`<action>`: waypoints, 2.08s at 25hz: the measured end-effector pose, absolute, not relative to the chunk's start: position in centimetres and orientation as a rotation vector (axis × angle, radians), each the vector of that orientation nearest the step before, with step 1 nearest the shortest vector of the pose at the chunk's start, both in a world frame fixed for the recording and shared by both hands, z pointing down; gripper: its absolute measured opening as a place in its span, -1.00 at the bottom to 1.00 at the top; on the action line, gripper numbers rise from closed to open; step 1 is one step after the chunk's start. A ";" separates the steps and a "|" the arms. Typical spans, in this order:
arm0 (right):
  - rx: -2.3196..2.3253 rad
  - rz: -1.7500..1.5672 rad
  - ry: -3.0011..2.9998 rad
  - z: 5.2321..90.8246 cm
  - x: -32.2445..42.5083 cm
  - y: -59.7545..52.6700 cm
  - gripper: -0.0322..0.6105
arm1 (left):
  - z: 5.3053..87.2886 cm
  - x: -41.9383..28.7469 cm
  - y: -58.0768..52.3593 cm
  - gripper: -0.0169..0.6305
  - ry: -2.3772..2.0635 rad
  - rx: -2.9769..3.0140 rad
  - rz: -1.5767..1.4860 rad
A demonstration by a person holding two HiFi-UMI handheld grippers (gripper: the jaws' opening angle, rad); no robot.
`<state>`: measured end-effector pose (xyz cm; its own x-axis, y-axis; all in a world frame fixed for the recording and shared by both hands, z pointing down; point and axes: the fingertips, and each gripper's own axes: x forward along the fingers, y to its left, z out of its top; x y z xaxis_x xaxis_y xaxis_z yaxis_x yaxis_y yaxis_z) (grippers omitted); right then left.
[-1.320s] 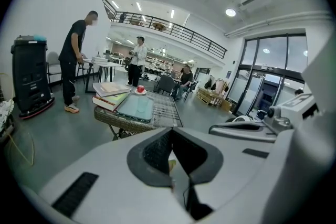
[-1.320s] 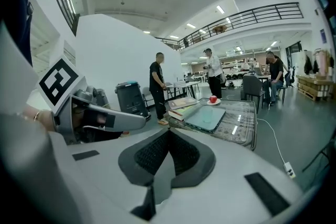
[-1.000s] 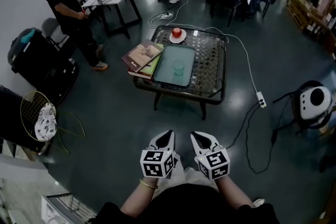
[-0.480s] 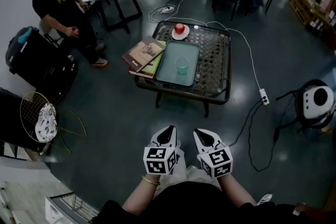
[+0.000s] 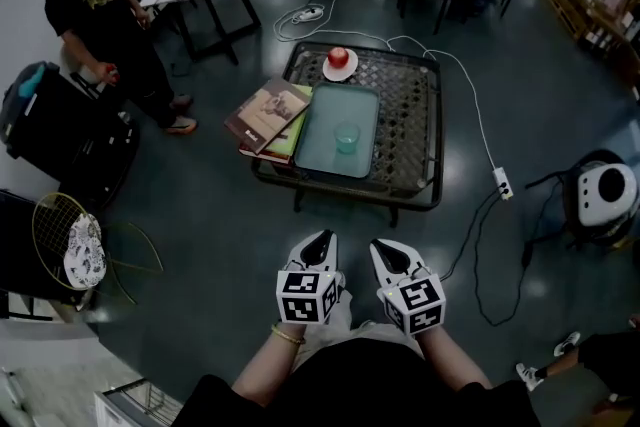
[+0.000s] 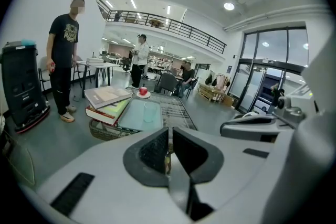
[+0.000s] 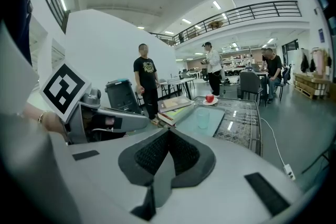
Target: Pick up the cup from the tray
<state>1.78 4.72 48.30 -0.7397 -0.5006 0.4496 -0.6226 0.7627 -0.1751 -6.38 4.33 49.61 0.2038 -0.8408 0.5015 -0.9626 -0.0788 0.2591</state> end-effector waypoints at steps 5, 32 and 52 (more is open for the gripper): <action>0.885 0.460 -2.567 48.6 0.6 1.6 -0.88 | 50.5 -7.5 0.7 -0.89 -1.644 1.962 0.319; 1.098 0.708 -2.349 54.6 -1.4 -5.8 -0.88 | 62.7 -9.9 -17.9 0.02 -1.445 2.088 0.581; 1.061 0.809 -2.276 58.4 0.5 -8.1 -0.88 | 69.2 -10.0 -25.9 0.23 -1.533 2.055 0.658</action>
